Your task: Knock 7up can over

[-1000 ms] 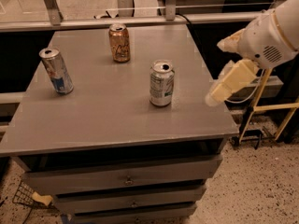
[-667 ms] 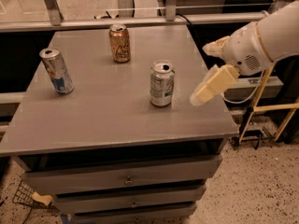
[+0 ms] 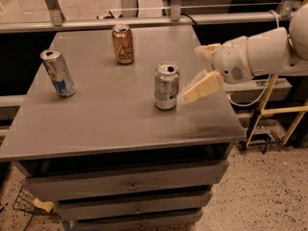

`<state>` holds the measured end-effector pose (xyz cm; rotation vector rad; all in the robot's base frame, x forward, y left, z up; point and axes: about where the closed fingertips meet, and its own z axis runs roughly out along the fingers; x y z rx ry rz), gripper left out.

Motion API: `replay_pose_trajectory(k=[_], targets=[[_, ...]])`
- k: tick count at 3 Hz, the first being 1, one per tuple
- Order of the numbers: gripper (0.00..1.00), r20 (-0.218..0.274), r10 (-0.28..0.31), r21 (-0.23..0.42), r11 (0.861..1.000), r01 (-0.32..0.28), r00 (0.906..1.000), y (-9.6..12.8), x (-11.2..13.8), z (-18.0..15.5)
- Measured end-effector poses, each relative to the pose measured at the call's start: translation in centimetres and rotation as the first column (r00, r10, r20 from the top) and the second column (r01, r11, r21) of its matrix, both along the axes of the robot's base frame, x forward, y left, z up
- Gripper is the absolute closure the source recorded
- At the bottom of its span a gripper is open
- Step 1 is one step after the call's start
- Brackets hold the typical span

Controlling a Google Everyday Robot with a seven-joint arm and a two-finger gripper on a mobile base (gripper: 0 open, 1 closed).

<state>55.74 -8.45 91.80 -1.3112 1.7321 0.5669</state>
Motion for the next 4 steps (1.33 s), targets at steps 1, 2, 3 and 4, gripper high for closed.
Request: replay_pose_trajectory(k=[1, 2, 3, 4], targets=[[0.00, 0.015, 0.014, 0.052, 0.999, -0.015, 0.9998, 1.6, 0.5, -0.2], [0.00, -0.009, 0.041, 0.081, 0.996, -0.041, 0.9991, 3.3, 0.6, -1.0], [0.13, -0.031, 0.073, 0.095, 0.993, -0.070, 0.9968, 4.9, 0.5, -1.5], [0.37, -0.044, 0.103, 0.100, 0.990, -0.099, 0.9937, 6.0, 0.4, -1.6]])
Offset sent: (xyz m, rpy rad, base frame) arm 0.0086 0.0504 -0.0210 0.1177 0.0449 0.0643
